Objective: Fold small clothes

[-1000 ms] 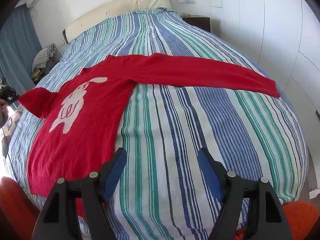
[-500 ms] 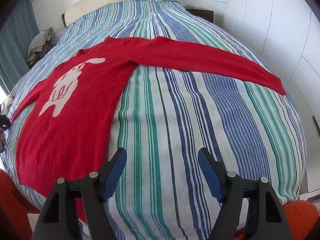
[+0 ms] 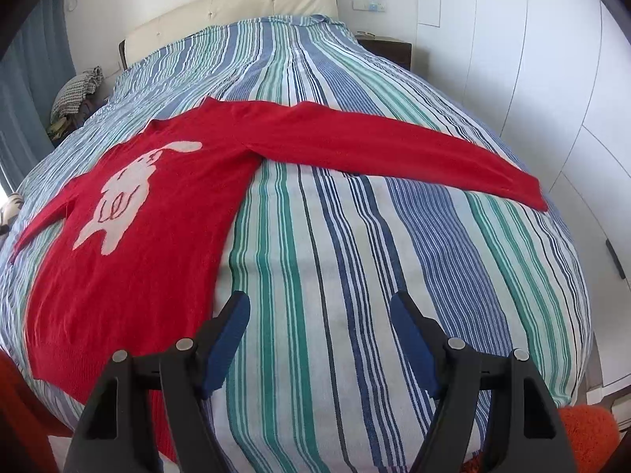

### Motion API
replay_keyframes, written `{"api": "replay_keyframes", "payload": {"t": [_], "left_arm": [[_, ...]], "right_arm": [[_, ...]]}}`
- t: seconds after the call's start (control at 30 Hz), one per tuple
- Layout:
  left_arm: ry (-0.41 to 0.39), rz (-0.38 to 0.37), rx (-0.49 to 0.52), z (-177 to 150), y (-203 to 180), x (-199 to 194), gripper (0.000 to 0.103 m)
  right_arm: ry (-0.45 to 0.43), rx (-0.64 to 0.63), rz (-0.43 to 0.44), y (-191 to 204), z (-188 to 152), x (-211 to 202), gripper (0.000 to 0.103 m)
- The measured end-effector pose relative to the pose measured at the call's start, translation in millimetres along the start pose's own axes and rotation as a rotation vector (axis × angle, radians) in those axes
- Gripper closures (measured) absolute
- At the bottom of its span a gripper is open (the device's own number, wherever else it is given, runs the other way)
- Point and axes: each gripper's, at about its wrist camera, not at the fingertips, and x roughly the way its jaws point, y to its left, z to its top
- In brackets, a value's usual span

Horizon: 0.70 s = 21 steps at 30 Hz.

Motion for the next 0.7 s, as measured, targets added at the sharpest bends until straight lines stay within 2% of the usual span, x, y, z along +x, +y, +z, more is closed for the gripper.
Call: {"api": "replay_keyframes", "payload": {"t": [0.07,0.13,0.2,0.23,0.27,0.3,0.33,0.4,0.5,0.7], "left_arm": [[0.018,-0.118,0.232,-7,-59,8,0.011],[0.021,-0.183,0.457,-19,-110,23,0.011],[0.065,-0.204,0.628,-33,-141,51,0.004],[0.093,-0.168,0.698,-42,-149,69,0.0],[0.087,-0.15,0.74,-51,-152,82,0.0],[0.032,-0.204,0.724,-54,-148,83,0.0],[0.016,-0.233,0.693,-53,-142,80,0.0],[0.034,-0.272,0.655,-48,-135,78,0.0],[0.049,-0.27,0.651,-48,-138,78,0.0],[0.047,-0.269,0.652,-51,-138,81,0.0]], "right_arm": [[0.001,0.002,-0.014,2,5,7,0.03],[-0.009,0.016,-0.04,2,8,12,0.03],[-0.016,0.015,-0.076,4,10,19,0.03],[-0.014,0.008,-0.092,7,10,24,0.03],[-0.007,0.001,-0.103,9,10,29,0.03],[0.006,-0.005,-0.106,12,9,34,0.03],[0.026,-0.009,-0.104,14,8,41,0.03],[0.062,-0.004,-0.11,17,2,53,0.026],[0.06,0.025,-0.137,14,-1,57,0.015],[0.055,0.066,-0.163,8,-7,64,0.003]]}}
